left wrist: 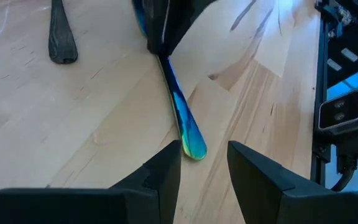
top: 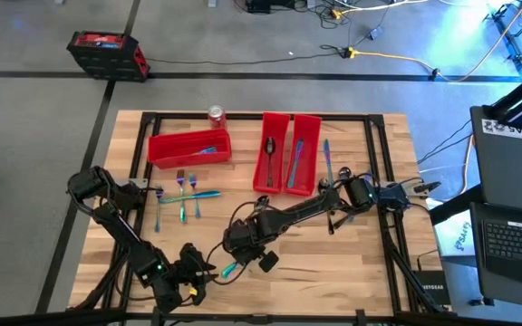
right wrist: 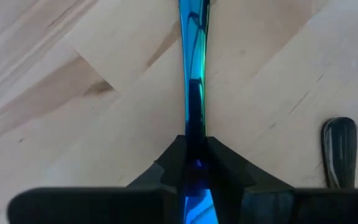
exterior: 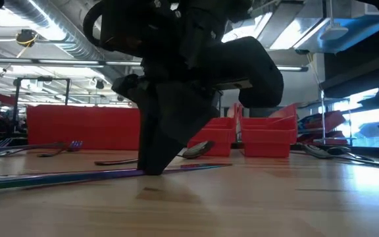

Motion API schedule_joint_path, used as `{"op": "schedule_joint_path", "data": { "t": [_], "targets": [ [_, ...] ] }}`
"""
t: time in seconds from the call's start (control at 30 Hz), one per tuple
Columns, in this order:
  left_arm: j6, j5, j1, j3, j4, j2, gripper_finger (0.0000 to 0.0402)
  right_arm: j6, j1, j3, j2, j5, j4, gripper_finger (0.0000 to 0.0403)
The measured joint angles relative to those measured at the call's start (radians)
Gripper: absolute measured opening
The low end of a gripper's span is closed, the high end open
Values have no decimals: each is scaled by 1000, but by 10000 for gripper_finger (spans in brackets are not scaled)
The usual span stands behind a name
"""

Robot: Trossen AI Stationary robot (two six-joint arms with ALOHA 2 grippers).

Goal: Sort silverware
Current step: Put the blue table knife into the right red bin

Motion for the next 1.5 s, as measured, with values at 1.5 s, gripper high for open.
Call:
{"op": "schedule_joint_path", "data": {
  "t": [1.5],
  "targets": [
    [-180, -26, 7, 0, 122, 134, 119, -93, 106, -3, -27, 379, 67, 32]
  ]
}}
